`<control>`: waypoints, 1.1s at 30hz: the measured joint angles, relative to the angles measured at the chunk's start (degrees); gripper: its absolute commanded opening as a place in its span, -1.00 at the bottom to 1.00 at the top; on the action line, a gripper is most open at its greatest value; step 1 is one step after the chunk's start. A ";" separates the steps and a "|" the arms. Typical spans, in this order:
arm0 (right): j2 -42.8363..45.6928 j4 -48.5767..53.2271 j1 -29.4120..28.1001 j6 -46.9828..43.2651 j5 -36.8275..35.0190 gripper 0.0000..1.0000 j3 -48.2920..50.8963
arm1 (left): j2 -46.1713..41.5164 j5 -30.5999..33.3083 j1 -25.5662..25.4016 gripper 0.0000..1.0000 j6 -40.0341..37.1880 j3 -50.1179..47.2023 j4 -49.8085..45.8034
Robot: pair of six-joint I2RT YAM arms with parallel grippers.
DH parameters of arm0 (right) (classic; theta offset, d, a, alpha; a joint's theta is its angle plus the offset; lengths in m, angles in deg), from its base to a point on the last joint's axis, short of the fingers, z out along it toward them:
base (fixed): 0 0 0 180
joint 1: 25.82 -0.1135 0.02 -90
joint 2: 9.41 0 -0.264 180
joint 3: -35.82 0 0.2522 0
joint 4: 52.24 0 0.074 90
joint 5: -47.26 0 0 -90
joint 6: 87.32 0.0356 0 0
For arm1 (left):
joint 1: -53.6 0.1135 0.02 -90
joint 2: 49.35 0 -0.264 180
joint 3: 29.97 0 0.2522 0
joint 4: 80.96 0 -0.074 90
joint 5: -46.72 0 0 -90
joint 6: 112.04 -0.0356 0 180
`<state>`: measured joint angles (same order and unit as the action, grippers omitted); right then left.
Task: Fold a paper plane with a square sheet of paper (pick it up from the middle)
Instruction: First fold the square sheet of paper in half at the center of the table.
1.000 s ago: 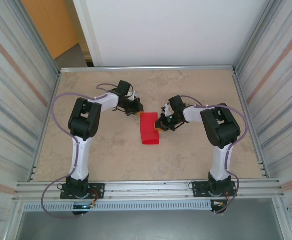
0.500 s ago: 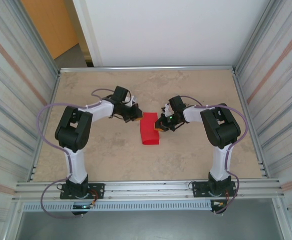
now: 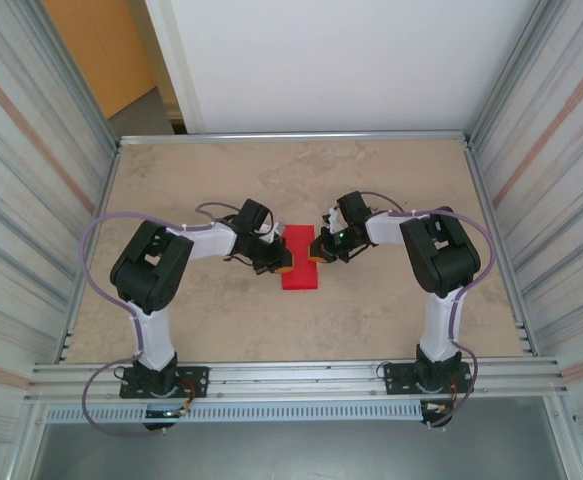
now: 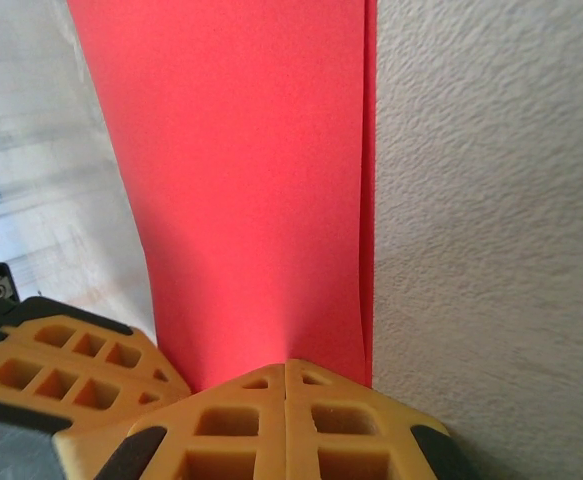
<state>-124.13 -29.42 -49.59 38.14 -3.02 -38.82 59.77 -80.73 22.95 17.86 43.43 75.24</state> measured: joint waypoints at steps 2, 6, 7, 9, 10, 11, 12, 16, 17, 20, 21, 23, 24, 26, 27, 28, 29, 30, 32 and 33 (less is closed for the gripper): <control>0.00 0.00 0.00 -0.02 0.00 -1.00 0.00 | 0.00 0.17 0.81 -1.00 -0.02 -1.55 0.42; 0.00 0.00 0.02 -0.04 0.02 -1.00 0.00 | -1.11 -1.07 2.93 -1.00 -0.74 -4.17 2.21; 0.00 0.00 0.02 -0.02 0.00 -1.00 0.00 | -1.73 -0.96 3.48 -1.00 -1.11 -4.76 1.81; 0.00 0.00 0.02 -0.07 0.00 -1.00 0.00 | -3.69 0.02 5.01 -1.00 -1.92 -6.14 -0.15; 0.00 0.00 0.02 -0.11 0.00 -1.00 0.00 | -4.66 0.52 5.53 -1.00 -2.21 -6.64 -1.11; 0.00 0.02 0.02 -0.13 0.02 -1.00 0.00 | -5.86 1.03 6.14 -1.00 -2.38 -7.10 -2.25; 0.00 0.00 0.02 -0.13 0.00 -1.00 0.00 | -7.08 1.27 6.60 -1.00 -2.40 -7.28 -2.93; 0.00 0.02 0.02 -0.15 0.02 -1.00 0.00 | -9.70 1.16 5.01 -1.00 -1.88 -6.73 -2.54; 0.00 0.02 0.02 -0.15 0.02 -1.00 0.00 | -9.44 1.03 3.98 -1.00 -1.44 -6.23 -2.01; 0.00 0.00 0.02 -0.15 0.02 -1.00 0.00 | -7.21 0.83 0.52 -1.00 -0.52 -4.31 -0.31; 0.00 0.00 0.02 -0.15 0.02 -1.00 0.00 | -6.19 0.63 -0.37 -1.00 -0.31 -3.82 0.35; 0.00 0.00 0.02 -0.13 0.02 -1.00 0.00 | -4.00 0.15 -1.97 -1.00 0.26 -3.45 1.57; 0.00 0.00 0.02 -0.13 0.02 -1.00 0.02 | -3.26 -0.04 -2.40 -1.00 0.35 -3.45 1.51; 0.00 -0.04 0.02 -0.15 0.02 -1.00 0.04 | -2.40 0.02 -2.58 -1.00 0.39 -3.80 1.27; 0.00 -0.04 0.02 -0.15 0.02 -1.00 0.04 | -2.40 0.11 -2.45 -1.00 0.22 -4.13 1.05; 0.00 -0.04 0.02 -0.15 0.02 -1.00 0.04 | -2.47 0.24 -2.29 -1.00 -0.04 -4.59 0.74; 0.00 -0.04 0.02 -0.13 0.02 -1.00 0.04 | -2.62 0.20 -2.01 -1.00 -0.59 -5.18 0.90; 0.00 -0.04 0.02 -0.15 0.02 -1.00 0.04 | -2.95 0.20 -1.81 -1.00 -1.01 -5.60 0.90; 0.00 -0.04 0.02 -0.15 0.02 -1.00 0.04 | -4.55 0.39 -1.16 -1.00 -1.79 -7.58 0.70; 0.00 -0.04 0.02 -0.13 0.02 -1.00 0.04 | -5.55 0.44 -0.72 -1.00 -2.23 -8.74 0.42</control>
<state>-124.13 -29.47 -49.57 38.01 -3.00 -38.78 54.22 -80.29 22.23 15.63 34.69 75.65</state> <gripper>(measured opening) 0.060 0.066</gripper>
